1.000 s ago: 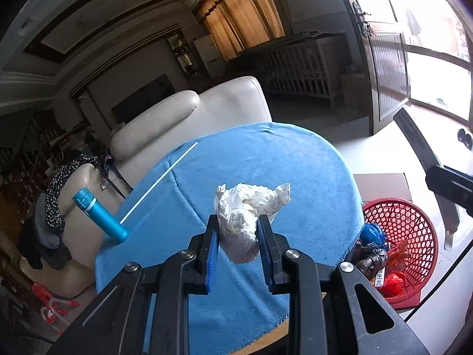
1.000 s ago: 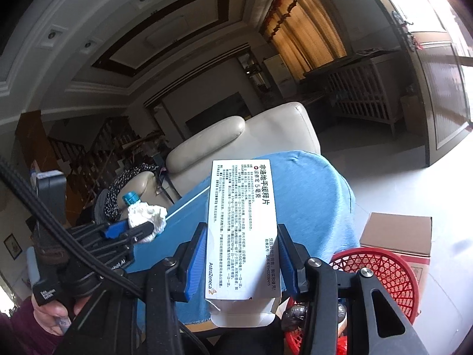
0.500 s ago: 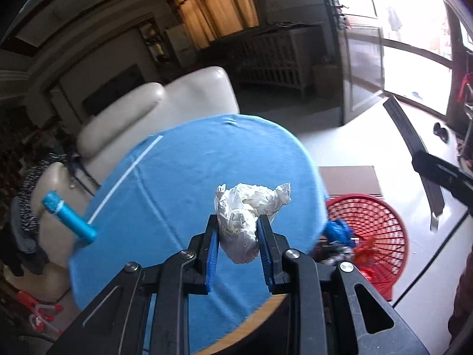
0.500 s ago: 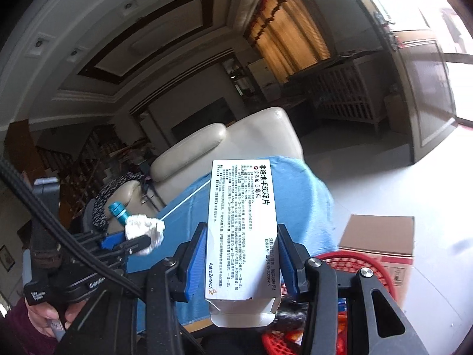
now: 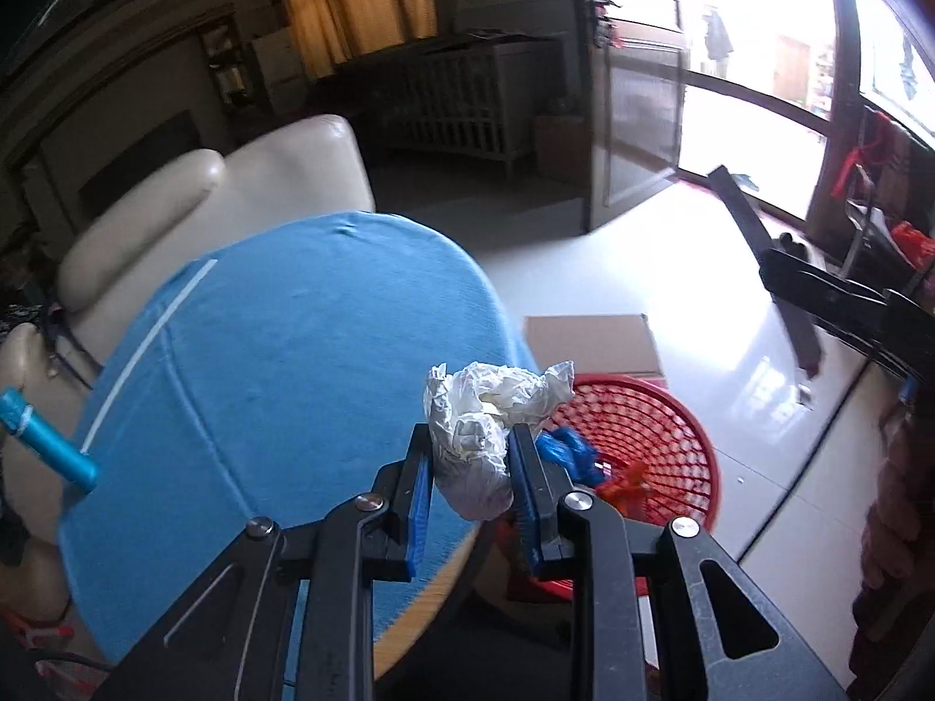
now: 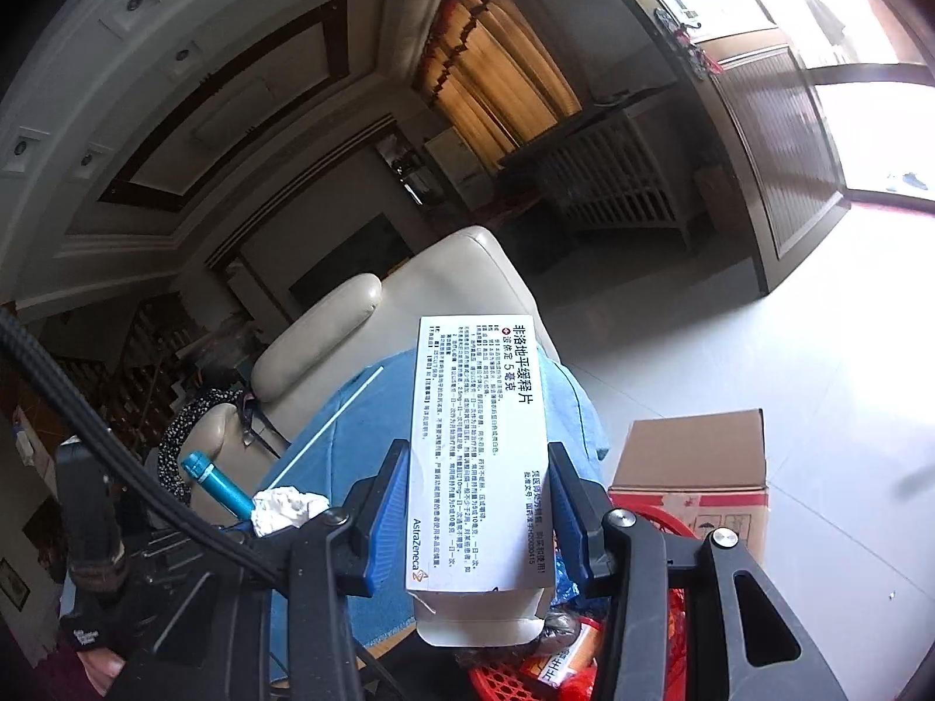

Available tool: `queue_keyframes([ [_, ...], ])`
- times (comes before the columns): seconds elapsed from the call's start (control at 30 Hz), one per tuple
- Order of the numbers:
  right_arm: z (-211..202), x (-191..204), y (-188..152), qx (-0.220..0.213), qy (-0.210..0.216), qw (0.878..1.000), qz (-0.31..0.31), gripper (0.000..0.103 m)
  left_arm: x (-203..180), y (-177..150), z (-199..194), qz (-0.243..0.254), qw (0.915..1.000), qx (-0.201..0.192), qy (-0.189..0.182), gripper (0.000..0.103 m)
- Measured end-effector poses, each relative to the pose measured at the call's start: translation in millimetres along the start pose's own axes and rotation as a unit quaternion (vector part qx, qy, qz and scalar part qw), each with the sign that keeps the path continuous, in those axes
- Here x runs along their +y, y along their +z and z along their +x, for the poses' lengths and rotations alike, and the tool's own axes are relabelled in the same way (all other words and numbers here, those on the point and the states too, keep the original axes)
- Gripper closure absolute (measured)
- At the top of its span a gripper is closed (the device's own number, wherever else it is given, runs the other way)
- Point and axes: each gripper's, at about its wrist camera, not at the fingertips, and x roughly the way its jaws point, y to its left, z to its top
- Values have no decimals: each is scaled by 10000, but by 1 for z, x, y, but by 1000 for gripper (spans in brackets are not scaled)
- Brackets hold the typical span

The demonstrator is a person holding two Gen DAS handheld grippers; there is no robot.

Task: Collect trash
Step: 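Lower the tissue with the left tool while the right tool lowers the box over the wastebasket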

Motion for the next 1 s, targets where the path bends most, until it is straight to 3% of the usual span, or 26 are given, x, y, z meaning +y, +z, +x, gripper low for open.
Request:
queue_keyframes([
  [0.53,42,-38,-9,1025,-640,9911,557,55,-21,-2,36,69,9957,489,-778,76],
  [1.0,40,-38,-12,1009,-584,9906,717,55,-30,-6,41,225,9978,416,-456,76],
])
